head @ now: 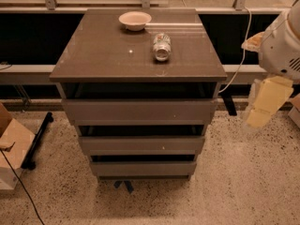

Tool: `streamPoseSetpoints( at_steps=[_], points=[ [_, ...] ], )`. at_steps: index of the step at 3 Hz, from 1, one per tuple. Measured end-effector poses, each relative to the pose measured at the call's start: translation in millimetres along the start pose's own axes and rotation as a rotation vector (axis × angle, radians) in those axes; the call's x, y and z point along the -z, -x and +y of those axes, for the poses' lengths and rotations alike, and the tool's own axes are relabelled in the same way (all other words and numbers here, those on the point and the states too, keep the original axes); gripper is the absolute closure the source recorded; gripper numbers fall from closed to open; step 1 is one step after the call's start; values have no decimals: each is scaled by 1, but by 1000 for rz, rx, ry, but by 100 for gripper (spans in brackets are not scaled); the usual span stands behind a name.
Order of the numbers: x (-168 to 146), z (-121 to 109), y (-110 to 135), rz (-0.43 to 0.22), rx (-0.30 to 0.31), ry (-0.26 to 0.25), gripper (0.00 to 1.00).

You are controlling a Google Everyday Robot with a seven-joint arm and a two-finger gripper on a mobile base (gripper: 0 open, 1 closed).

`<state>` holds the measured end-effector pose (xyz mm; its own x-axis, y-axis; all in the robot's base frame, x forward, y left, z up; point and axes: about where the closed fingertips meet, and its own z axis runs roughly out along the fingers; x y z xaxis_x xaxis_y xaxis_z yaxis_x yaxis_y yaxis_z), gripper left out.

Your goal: Open top drawer

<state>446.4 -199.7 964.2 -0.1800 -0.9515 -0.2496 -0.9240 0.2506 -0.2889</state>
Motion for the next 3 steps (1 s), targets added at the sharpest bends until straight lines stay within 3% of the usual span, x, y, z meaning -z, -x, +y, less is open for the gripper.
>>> streamPoseSetpoints(
  at_steps=[2,3],
  points=[
    [-79,-11,22,-145,17,-15,0],
    [-123,-26,13,-179,-22,-18,0]
  ],
)
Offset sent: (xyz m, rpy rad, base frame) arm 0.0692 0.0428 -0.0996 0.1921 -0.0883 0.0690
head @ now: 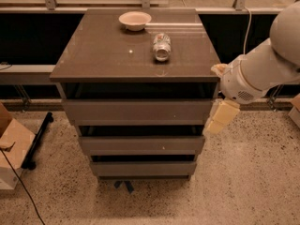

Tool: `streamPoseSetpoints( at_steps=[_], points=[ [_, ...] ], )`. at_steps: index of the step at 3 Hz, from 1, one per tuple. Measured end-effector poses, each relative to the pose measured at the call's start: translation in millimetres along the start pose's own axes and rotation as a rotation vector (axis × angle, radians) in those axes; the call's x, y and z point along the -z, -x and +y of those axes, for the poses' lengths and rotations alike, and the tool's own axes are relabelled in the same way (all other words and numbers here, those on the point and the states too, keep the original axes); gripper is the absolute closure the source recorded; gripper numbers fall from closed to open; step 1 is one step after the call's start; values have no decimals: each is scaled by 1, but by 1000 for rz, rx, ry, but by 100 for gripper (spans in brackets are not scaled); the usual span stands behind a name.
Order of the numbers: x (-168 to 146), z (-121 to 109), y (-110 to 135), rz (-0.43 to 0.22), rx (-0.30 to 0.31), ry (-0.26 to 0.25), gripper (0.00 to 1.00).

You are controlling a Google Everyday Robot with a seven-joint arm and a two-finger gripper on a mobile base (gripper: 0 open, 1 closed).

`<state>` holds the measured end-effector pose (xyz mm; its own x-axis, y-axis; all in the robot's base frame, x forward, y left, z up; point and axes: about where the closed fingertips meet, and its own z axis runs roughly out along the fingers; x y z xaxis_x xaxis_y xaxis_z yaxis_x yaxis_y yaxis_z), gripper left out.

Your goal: Open top drawer

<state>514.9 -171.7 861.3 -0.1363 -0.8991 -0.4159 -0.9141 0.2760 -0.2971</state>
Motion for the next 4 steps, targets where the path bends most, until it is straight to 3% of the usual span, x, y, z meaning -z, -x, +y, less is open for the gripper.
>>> streamPoseSetpoints(
  at_steps=[1,2,4],
  points=[
    [-37,-25,-13,-8,-32,39,0],
    [-41,-29,-14,-13,-36,41,0],
    [-82,-40,-10,-31,-106,-23,0]
  ],
)
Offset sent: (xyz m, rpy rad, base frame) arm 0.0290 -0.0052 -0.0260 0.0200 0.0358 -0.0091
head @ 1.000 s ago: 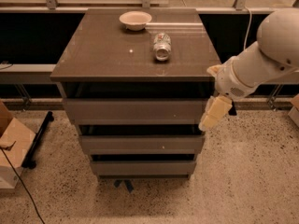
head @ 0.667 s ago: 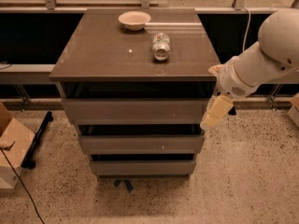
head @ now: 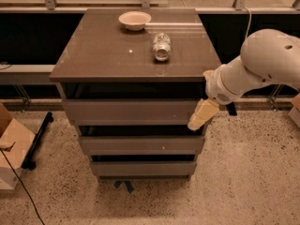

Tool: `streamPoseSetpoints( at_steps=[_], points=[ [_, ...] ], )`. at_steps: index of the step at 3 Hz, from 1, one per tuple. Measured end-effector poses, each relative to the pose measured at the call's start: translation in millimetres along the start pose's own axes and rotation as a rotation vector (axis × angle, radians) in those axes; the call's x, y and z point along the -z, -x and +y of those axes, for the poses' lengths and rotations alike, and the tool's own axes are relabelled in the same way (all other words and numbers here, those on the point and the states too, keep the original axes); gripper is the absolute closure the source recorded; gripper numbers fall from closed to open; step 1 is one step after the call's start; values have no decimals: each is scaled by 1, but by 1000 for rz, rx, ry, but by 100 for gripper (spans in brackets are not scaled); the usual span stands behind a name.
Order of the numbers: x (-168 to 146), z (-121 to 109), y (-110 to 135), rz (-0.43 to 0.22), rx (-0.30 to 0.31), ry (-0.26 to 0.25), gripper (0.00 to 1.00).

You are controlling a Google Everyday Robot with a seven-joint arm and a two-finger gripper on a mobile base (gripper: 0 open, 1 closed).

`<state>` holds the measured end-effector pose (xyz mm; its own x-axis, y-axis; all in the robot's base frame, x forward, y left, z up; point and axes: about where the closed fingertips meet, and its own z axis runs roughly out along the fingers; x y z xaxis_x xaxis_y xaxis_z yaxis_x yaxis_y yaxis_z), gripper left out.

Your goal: Open top drawer

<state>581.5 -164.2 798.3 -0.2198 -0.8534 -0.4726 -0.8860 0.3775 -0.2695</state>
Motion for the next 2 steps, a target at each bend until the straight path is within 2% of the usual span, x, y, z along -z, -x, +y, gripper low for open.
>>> streamPoseSetpoints(
  at_steps=[2],
  points=[
    [-59,-13,-1,-51,-89,-9,0]
  ],
)
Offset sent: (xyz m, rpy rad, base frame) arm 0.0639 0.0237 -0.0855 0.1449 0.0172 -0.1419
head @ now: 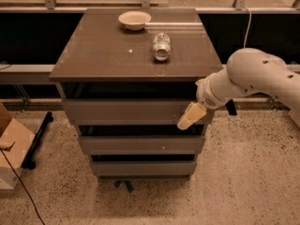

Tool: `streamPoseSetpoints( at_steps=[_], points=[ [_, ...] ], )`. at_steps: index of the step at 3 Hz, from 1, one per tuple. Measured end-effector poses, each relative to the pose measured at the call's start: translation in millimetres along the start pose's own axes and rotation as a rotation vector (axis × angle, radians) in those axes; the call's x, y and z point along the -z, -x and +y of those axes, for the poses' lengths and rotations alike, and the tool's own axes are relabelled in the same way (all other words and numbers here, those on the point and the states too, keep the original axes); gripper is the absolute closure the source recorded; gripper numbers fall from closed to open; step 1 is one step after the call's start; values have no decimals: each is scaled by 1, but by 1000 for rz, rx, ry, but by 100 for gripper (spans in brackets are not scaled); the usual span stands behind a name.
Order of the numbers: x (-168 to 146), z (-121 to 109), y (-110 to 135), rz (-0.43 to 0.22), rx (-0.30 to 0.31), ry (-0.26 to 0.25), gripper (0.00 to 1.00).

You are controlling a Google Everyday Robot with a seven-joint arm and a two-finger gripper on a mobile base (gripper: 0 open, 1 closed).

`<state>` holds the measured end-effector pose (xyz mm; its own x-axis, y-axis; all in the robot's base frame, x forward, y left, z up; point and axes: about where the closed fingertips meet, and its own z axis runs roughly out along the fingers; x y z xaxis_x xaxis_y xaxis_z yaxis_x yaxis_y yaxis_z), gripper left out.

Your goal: Open top drawer

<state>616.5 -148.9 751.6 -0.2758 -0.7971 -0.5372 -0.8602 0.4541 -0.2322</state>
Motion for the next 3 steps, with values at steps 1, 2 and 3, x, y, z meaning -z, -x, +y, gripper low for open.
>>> streamPoseSetpoints(
  at_steps=[1,2,3],
  points=[
    [0,0,0,0,0,0,0],
    [-33,-11,0,-35,-48,0,0],
    [-38,-11,1,-31,-46,-1,0]
  ],
)
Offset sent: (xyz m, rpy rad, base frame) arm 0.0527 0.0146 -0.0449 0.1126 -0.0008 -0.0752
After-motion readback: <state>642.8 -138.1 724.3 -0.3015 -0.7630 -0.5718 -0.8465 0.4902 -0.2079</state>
